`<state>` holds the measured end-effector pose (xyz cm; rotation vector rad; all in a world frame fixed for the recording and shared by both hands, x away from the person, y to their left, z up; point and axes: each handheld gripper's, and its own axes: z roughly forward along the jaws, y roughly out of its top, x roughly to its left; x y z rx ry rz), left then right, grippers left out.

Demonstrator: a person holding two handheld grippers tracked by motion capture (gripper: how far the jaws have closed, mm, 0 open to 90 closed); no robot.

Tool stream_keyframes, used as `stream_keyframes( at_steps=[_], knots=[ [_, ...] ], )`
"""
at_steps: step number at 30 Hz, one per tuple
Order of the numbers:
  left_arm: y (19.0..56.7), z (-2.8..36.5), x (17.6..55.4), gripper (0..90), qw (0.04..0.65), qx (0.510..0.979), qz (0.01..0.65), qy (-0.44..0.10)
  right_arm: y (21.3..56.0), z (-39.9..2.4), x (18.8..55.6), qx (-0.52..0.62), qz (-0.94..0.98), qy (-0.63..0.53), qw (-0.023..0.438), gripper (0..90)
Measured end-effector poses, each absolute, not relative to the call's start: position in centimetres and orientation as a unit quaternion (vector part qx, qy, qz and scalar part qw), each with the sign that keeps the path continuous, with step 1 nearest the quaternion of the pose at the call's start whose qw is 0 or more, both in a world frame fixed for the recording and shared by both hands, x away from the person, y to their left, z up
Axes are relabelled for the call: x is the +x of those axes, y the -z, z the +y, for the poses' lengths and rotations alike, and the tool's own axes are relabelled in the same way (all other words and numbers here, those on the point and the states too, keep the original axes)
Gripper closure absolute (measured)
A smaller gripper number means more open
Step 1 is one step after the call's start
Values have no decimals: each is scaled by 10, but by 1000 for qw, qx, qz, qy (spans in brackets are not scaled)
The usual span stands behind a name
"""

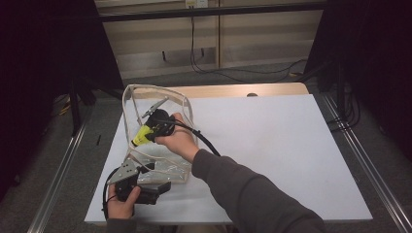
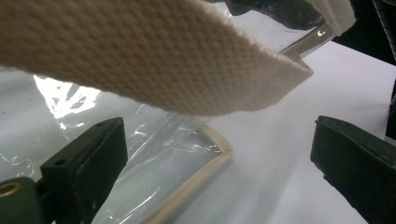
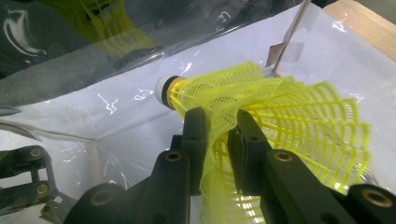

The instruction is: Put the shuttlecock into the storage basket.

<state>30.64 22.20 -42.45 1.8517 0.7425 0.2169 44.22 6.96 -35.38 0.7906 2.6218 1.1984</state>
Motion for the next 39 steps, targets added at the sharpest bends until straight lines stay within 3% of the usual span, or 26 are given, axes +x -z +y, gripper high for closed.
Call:
stream_keyframes(
  at_steps=[26, 39],
  knots=[
    [425, 220, 307, 44, 533, 783, 308, -85, 356, 63, 444, 254, 889, -371, 88, 774],
    [425, 221, 307, 44, 532, 782, 312, -88, 365, 71, 442, 239, 905, -349, 53, 756]
  ],
)
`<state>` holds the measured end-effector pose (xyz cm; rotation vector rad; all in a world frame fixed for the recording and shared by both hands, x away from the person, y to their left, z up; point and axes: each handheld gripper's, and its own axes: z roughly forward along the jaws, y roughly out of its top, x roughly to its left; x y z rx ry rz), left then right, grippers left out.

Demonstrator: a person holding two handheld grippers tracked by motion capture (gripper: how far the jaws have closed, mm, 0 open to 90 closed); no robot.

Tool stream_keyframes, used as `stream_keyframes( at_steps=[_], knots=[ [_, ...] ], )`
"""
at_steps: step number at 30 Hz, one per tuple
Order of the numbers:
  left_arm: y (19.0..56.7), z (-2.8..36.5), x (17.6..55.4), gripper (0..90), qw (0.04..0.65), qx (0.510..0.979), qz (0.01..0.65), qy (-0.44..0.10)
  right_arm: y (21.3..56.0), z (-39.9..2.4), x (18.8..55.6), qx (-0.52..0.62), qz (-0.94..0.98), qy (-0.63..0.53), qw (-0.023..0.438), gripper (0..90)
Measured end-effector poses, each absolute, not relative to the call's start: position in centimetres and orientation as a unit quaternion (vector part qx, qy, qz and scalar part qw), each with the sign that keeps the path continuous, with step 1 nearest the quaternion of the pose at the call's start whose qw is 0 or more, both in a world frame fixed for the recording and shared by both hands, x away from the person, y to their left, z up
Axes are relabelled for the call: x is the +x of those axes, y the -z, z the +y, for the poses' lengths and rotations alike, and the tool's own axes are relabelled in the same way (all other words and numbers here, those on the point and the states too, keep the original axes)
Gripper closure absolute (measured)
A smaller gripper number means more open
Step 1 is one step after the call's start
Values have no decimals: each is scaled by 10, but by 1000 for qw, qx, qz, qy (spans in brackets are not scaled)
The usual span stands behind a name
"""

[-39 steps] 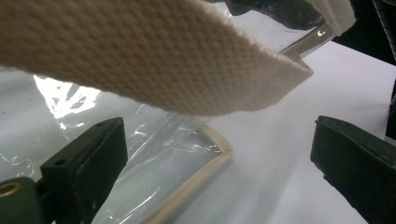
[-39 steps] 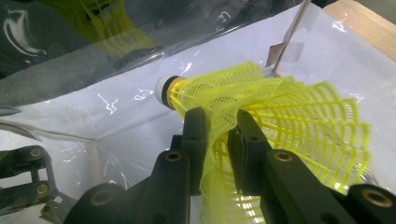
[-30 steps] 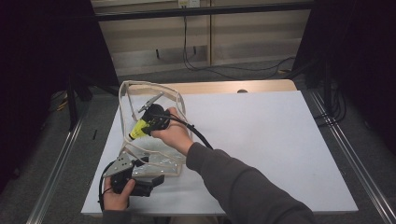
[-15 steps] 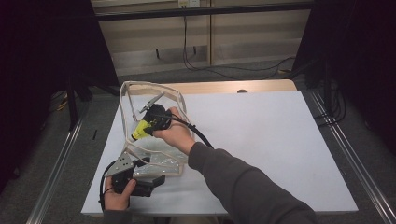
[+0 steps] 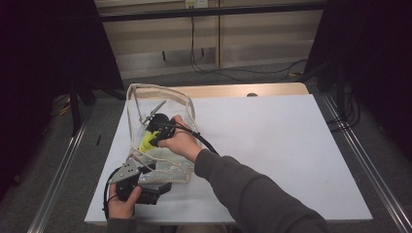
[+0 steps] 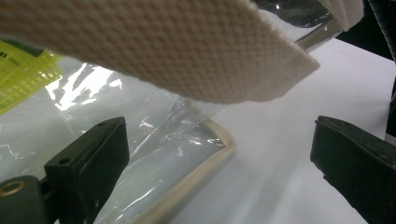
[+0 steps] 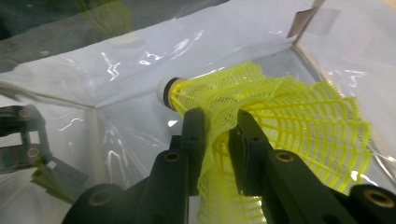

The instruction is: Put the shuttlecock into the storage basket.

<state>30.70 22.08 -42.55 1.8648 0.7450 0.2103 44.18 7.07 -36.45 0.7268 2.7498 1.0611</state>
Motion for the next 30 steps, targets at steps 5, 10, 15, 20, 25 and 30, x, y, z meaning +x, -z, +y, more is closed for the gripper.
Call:
stream_keyframes(
  at_steps=[5, 10, 15, 20, 25, 30],
  knots=[
    [425, 221, 307, 42, 534, 781, 312, -92, 363, 73, 440, 237, 903, -354, 55, 649],
    [425, 221, 307, 41, 534, 780, 312, -93, 362, 70, 442, 246, 901, -355, 48, 653],
    [425, 221, 307, 41, 533, 782, 312, -92, 360, 70, 441, 248, 898, -359, 48, 631],
    [425, 221, 307, 40, 536, 778, 315, -91, 359, 69, 443, 256, 895, -361, 48, 615],
    [424, 221, 307, 40, 536, 778, 313, -91, 356, 68, 443, 261, 894, -361, 47, 616],
    [424, 221, 307, 40, 536, 779, 314, -91, 354, 69, 443, 264, 895, -358, 48, 627]
  ],
)
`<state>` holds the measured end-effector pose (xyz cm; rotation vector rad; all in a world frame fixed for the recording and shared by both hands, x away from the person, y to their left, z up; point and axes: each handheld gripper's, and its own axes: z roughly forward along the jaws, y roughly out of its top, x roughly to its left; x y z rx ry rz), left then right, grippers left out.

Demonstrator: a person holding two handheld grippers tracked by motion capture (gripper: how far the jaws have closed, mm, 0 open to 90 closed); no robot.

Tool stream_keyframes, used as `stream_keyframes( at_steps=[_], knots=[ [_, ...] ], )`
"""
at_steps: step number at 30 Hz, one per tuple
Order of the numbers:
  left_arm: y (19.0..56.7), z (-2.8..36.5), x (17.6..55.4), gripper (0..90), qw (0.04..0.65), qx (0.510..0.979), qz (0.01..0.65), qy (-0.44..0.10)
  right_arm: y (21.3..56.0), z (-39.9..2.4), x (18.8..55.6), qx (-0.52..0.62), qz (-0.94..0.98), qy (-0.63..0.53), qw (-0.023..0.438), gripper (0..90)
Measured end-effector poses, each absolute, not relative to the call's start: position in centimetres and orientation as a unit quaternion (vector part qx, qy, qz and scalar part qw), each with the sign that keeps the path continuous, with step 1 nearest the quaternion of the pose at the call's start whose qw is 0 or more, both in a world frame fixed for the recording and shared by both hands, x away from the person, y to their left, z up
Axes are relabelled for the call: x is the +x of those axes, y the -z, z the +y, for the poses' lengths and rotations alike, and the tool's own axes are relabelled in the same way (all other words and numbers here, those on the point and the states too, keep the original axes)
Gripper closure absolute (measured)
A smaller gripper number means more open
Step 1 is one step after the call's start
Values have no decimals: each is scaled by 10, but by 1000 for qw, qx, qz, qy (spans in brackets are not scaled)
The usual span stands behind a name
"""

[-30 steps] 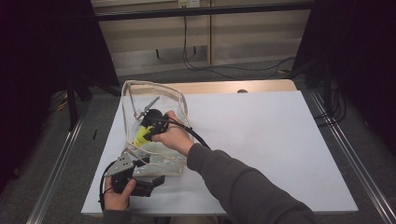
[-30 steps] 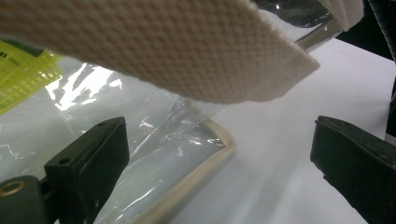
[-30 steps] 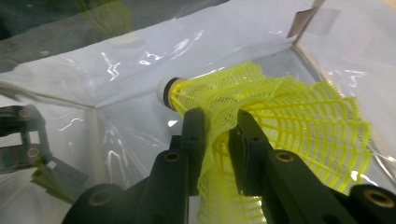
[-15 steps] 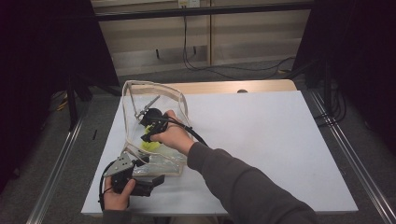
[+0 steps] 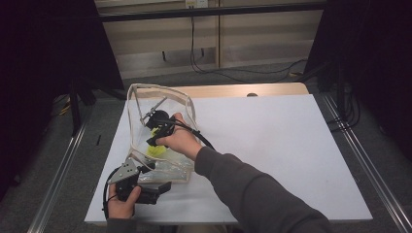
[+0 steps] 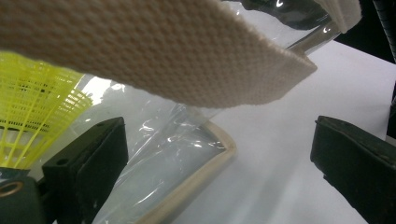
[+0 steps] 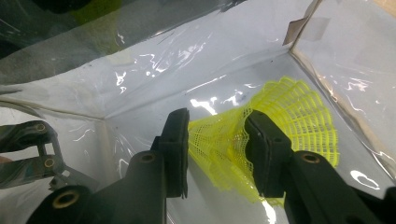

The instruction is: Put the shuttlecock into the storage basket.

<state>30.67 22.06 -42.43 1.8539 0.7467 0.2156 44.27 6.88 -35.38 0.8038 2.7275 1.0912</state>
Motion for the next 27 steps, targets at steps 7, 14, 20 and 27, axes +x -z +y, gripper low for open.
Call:
stream_keyframes(
  at_steps=[7, 14, 20, 27],
  knots=[
    [424, 221, 307, 39, 537, 778, 313, -91, 352, 67, 444, 270, 893, -358, 42, 657],
    [424, 221, 307, 38, 538, 777, 313, -91, 350, 64, 445, 280, 889, -360, 40, 677],
    [424, 221, 307, 38, 538, 777, 313, -92, 347, 63, 445, 285, 889, -356, 45, 680],
    [424, 220, 306, 38, 539, 777, 313, -92, 348, 61, 446, 299, 886, -350, 55, 626]
  ],
)
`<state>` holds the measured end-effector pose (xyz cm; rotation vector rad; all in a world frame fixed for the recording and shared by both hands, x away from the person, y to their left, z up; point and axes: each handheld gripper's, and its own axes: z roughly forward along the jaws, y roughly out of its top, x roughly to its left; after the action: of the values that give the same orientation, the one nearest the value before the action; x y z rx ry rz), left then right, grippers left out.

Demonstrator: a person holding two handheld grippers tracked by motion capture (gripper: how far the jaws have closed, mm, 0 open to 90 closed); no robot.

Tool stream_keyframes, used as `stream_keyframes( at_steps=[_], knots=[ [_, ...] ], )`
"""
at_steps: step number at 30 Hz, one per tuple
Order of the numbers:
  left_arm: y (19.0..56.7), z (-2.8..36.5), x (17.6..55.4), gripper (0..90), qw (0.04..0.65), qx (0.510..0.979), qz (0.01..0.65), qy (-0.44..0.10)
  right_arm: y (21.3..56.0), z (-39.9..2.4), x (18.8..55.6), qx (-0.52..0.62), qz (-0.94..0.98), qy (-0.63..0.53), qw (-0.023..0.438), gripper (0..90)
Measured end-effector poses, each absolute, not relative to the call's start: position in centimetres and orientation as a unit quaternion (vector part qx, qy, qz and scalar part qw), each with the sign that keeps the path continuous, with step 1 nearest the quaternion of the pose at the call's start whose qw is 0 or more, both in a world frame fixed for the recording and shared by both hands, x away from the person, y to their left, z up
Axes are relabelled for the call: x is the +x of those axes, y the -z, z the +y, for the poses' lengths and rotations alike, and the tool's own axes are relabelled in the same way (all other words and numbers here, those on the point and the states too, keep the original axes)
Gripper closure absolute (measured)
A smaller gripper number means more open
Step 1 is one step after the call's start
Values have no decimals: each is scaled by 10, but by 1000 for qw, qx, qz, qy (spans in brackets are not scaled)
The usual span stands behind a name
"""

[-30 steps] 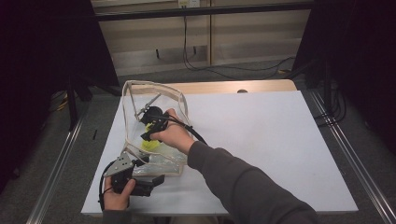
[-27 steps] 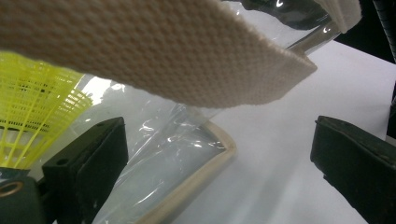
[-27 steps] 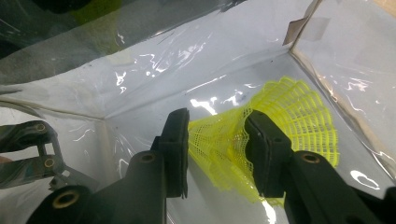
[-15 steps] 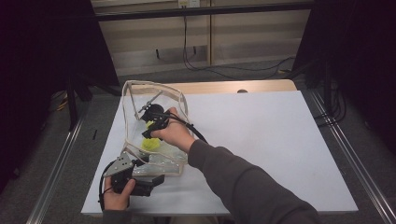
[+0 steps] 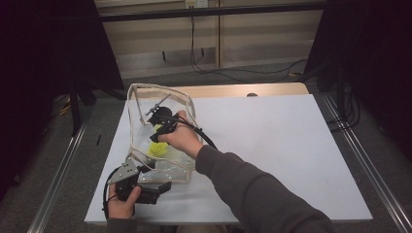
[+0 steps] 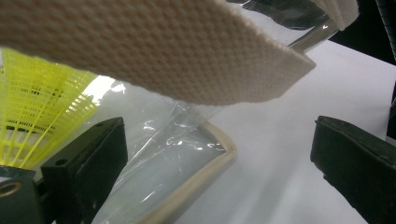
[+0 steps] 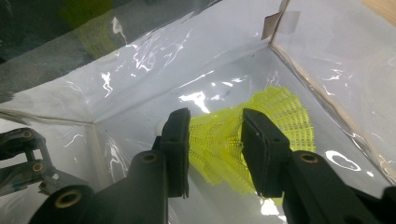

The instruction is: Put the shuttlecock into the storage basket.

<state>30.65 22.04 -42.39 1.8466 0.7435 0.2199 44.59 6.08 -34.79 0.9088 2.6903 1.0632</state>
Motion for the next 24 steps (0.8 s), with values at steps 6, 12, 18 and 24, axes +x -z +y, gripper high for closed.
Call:
stream_keyframes(
  at_steps=[6, 12, 18, 24],
  knots=[
    [424, 220, 307, 38, 539, 777, 312, -93, 348, 59, 447, 309, 883, -347, 58, 584],
    [424, 220, 307, 40, 538, 779, 309, -94, 348, 57, 447, 313, 882, -346, 62, 547],
    [424, 220, 307, 41, 538, 779, 307, -94, 348, 57, 447, 316, 884, -339, 62, 500],
    [424, 220, 308, 40, 541, 780, 302, -86, 347, 56, 445, 319, 883, -339, 63, 484]
  ],
)
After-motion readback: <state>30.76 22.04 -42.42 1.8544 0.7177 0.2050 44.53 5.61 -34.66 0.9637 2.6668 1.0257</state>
